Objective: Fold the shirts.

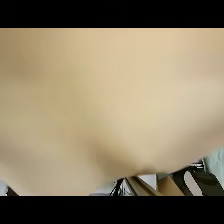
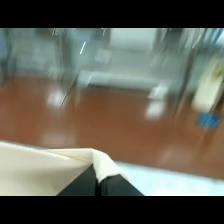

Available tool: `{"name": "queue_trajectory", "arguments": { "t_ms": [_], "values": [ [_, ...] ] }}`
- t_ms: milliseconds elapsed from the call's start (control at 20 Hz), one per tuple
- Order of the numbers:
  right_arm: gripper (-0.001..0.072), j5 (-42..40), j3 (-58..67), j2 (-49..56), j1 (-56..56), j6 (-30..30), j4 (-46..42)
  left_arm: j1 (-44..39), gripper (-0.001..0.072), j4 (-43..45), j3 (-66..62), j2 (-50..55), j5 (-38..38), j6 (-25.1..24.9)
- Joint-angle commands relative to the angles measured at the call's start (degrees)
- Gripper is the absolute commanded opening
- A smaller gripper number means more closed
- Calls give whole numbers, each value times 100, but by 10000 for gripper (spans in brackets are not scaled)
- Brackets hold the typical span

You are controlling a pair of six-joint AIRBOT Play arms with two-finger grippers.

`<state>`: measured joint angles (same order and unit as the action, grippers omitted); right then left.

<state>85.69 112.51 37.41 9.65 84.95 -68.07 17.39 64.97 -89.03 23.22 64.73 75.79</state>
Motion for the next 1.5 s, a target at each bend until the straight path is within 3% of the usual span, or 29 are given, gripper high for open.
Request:
{"name": "queue_trajectory", "arguments": {
  "t_ms": [0, 200, 350, 650, 800, 950, 1000, 1050, 1100, 1300, 1450],
  "values": [
    [27, -7, -1416, -28, -4, -256, 859, -4, 18, -431, 1467, 109, -140, 236],
    [27, -870, -3248, 400, -7, -470, 903, -103, 18, -1346, 3097, 890, -1043, -389],
    [26, -1550, -3751, 1510, -7, -763, 907, -570, 19, -1453, 3346, 2079, -1722, -570],
    [27, -2789, -3265, 4304, -4, -876, 1165, -1499, 19, -1473, 3027, 4457, -3456, -566],
    [27, -2920, -2282, 5477, -4, -752, 1738, -1537, 19, -1558, 2275, 5510, -3366, -391],
    [29, -2889, -1488, 6339, 2, -11, 2015, -1532, 21, -1714, 1908, 6094, -3338, 92],
    [73, -2846, -1370, 6496, 9, 179, 2015, -1526, 76, -1816, 1871, 6196, -3305, 256],
    [323, -2743, -1296, 6603, 31, 267, 2046, -1515, 329, -1851, 1858, 6234, -3185, 299],
    [620, -2643, -1283, 6625, 79, 249, 2039, -1473, 698, -1827, 1849, 6238, -2935, 297],
    [620, -1346, -1283, 6225, 831, -76, 1768, -444, 703, -957, 1486, 6199, -249, 177],
    [620, -251, -1670, 5475, 1434, -234, 203, 708, 703, -479, 2004, 5853, 1362, 181]
  ]
}}
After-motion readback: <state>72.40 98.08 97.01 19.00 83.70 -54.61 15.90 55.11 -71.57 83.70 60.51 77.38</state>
